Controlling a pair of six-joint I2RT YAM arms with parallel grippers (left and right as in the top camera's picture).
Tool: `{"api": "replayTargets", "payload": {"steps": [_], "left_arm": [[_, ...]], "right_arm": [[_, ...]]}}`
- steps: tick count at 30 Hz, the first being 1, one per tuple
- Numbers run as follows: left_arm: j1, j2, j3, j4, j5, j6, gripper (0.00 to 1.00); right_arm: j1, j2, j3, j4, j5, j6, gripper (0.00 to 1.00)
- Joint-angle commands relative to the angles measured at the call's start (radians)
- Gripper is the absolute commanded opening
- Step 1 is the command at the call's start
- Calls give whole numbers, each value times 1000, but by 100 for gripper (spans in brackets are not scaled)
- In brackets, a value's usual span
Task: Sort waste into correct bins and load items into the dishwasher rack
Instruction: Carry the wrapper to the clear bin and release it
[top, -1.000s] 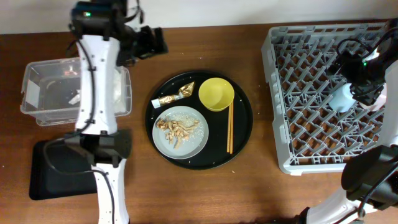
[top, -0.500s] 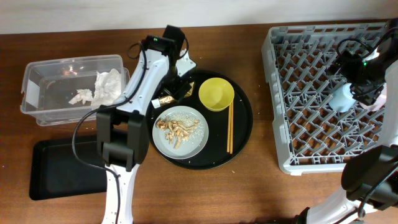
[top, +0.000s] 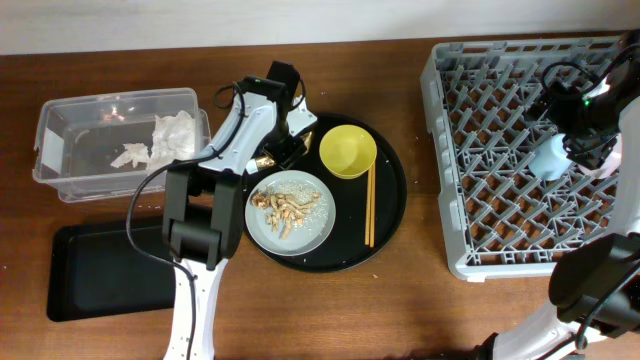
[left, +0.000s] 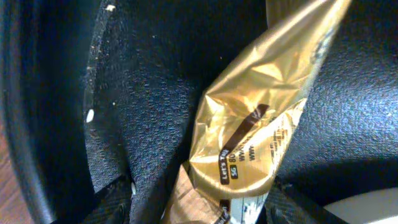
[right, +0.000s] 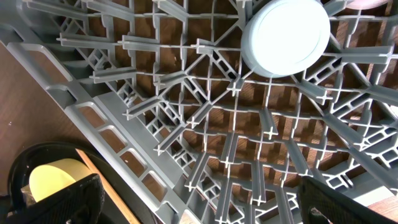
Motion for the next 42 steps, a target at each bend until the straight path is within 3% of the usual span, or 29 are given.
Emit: {"api": "replayTargets", "payload": {"steps": [1, 4, 6, 8, 14, 17, 19, 20, 23, 24, 27, 28, 30, 31, 34, 38, 42], "left_arm": [[5, 6, -4, 0, 29, 13, 62], [5, 5, 10, -1, 25, 6, 35], [8, 5, 84, -27, -12, -63, 9], [9, 5, 187, -82, -12, -77, 3], [105, 5, 626, -223, -13, -369, 1], [284, 5, 716, -246, -12, -690, 1], [419, 6, 705, -317, -12, -1021, 1], [472, 8, 700, -348, -11, -1106, 1], [548, 17, 694, -383, -6, -1125, 1], [567, 17, 682, -385, 4, -1127, 13], [591, 17, 667, -394, 7, -1154, 16], [591, 17, 667, -394, 7, -1154, 32], [591, 17, 667, -395, 7, -1153, 80], [591, 17, 667, -395, 7, -1153, 99], [588, 16, 668, -432, 11, -1139, 99], [560, 1, 673, -483, 81, -970, 99], [448, -103, 674, -501, 77, -925, 99]], "right_arm": [[-1, -10, 13, 0, 2, -6, 98], [-1, -10, 13, 0, 2, -6, 98], [-1, -10, 13, 0, 2, -6, 98], [-1, -10, 13, 0, 2, -6, 98], [-1, -10, 13, 0, 2, -6, 98], [-1, -10, 13, 0, 2, -6, 98], [-1, -10, 13, 0, 2, -6, 98], [-1, -10, 13, 0, 2, -6, 98], [-1, -10, 13, 0, 2, -6, 98], [-1, -10, 13, 0, 2, -6, 98], [-1, -10, 13, 0, 2, -6, 98], [-1, -10, 13, 0, 2, -6, 98], [-1, -10, 13, 0, 2, -6, 98], [-1, -10, 13, 0, 2, -6, 98], [-1, -10, 13, 0, 2, -6, 98], [-1, -10, 13, 0, 2, -6, 98], [-1, -10, 13, 0, 2, -6, 98]]}}
